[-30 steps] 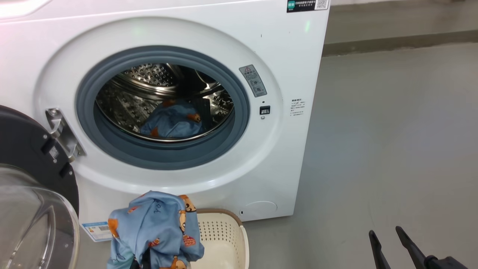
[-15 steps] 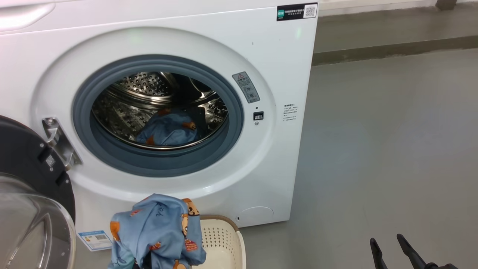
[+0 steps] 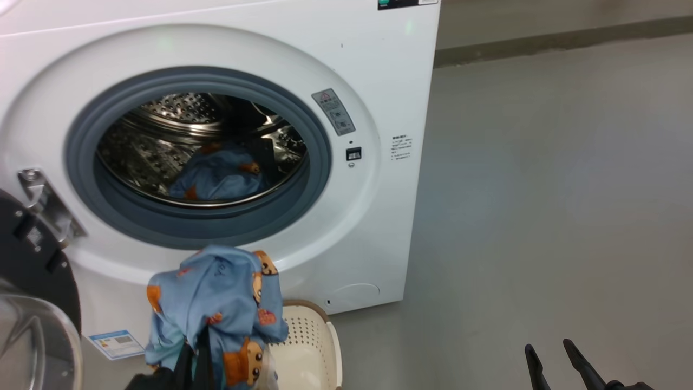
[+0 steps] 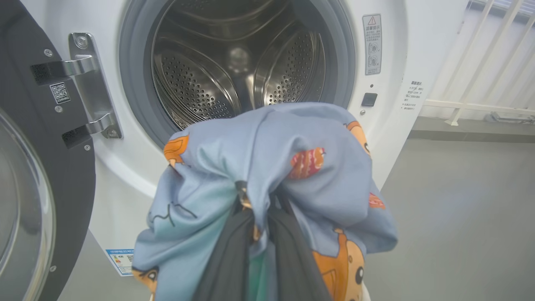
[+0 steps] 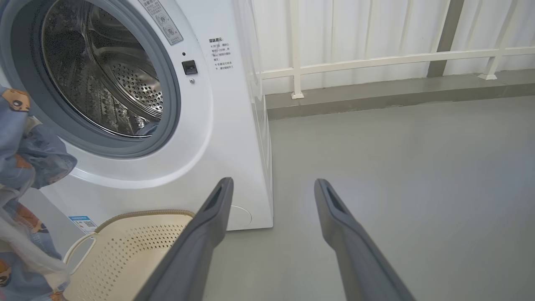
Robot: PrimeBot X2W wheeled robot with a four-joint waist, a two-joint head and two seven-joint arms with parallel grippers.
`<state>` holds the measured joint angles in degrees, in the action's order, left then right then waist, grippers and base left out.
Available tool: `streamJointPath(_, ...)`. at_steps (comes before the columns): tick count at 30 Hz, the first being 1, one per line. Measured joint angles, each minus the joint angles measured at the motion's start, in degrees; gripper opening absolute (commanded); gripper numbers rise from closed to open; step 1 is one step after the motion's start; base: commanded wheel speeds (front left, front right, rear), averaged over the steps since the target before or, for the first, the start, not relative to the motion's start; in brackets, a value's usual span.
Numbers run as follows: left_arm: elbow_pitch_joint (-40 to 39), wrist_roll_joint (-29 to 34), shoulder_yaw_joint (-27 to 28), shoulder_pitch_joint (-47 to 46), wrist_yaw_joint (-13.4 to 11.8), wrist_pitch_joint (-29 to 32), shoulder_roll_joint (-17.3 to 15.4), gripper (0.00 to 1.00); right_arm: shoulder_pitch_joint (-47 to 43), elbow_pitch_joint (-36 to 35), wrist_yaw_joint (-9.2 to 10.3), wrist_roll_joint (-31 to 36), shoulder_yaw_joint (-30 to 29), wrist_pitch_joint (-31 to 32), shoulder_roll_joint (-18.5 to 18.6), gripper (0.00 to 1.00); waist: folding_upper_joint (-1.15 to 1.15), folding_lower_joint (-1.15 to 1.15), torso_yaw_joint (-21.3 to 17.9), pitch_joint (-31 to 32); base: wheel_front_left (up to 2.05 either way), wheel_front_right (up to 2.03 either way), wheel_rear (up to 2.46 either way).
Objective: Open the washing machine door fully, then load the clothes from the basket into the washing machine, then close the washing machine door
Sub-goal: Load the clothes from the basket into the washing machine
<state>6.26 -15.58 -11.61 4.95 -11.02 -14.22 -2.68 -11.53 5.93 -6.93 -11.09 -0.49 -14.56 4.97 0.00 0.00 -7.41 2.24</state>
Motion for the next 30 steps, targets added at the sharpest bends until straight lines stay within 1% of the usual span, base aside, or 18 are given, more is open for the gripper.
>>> streamJointPath(6, 3.2, -0.3, 1.5, -7.0, -0.1, 0.0, 0.0, 0.00, 1.3, 0.1, 0.00, -0.2, 0.1, 0.0, -0.6, 1.00, 0.00, 0.00, -1.6, -2.3, 0.00, 0.00, 0.00)
streamJointPath(16, 15.7, -0.1, 3.6, -27.3, 0.3, 0.0, -1.6, 0.00, 6.9, 0.9, 0.00, -2.4, 2.3, 0.0, -1.4, 1.00, 0.00, 0.00, -4.5, -8.6, 0.00, 0.00, 0.00)
streamJointPath(23, 27.6, 1.6, 4.4, -40.8, 0.7, 0.0, -5.1, 0.00, 10.1, 1.9, 0.00, -3.2, 4.6, 0.0, -1.7, 1.00, 0.00, 0.00, -7.7, -12.9, 0.00, 0.00, 0.00)
streamJointPath(26, 32.4, 1.9, 4.8, -45.9, 0.3, 0.0, -6.4, 0.00, 10.9, 2.2, 0.00, -3.7, 5.6, 0.0, -1.8, 1.00, 0.00, 0.00, -9.1, -14.8, 0.00, 0.00, 0.00)
streamJointPath(30, 38.8, 4.4, 4.6, -52.4, 0.0, 0.0, -8.7, 0.00, 11.8, 2.7, 0.00, -4.0, 7.0, 0.0, -1.9, 1.00, 0.00, 0.00, -10.9, -17.5, 0.00, 0.00, 0.00)
